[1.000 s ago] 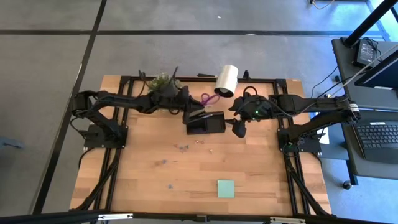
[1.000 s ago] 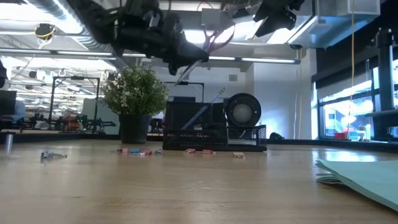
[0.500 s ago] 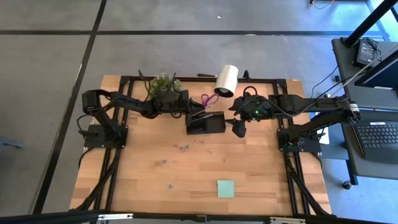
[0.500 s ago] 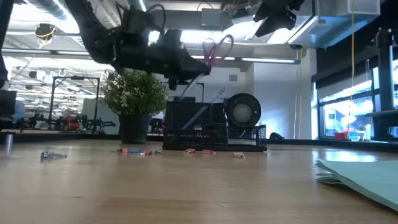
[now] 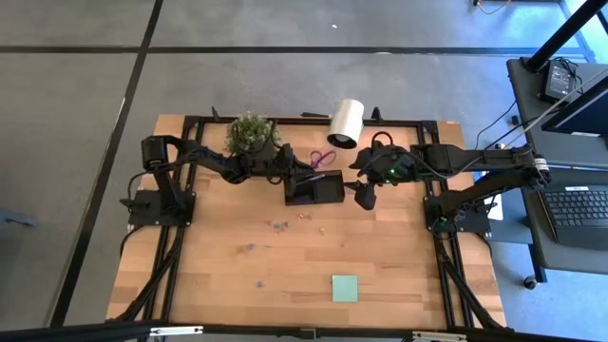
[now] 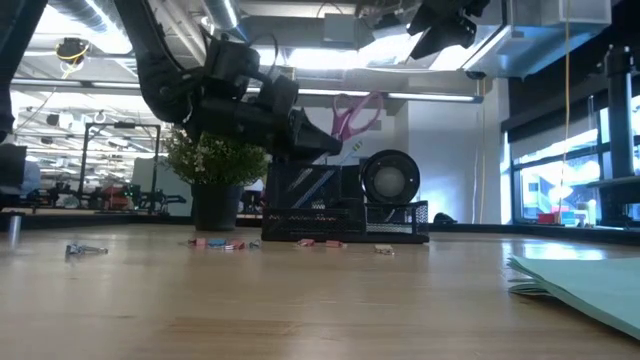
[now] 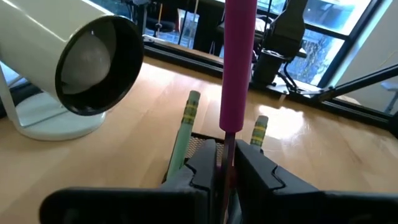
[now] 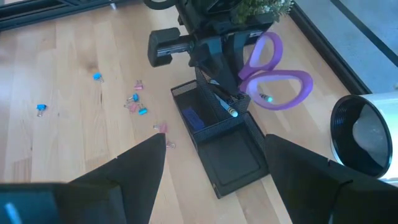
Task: Pick and place office supplies into organizer
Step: Put the purple scissors into the black desk organizer
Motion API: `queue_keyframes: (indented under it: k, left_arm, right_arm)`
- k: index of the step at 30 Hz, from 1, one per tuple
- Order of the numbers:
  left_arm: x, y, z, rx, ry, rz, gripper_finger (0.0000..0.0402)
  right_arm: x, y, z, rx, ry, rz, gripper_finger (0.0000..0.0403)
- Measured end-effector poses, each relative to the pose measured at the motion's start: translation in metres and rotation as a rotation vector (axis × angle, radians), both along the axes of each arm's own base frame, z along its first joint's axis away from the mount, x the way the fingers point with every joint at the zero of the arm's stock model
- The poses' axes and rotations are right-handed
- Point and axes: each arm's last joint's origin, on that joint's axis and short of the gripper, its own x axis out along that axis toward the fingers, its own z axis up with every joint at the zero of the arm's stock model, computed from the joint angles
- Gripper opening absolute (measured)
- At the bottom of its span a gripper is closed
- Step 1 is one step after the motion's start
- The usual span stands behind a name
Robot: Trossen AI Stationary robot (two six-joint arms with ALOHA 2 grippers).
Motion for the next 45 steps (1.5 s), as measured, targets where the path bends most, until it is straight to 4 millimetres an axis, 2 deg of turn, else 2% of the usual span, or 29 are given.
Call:
queue_keyframes:
  k: [28, 45]
  left_arm:
    - [-0.0007, -0.0001, -0.0036, 0.012, 0.04, -0.005, 0.0049]
    - [-0.0008, -0.0002, -0.004, 0.011, 0.043, -0.006, 0.0072]
  right_arm:
    - [0.0, 0.0, 0.0, -0.002, 0.001, 0.003, 0.0277]
    - [0.0, 0.0001, 0.0, -0.002, 0.001, 0.004, 0.0277]
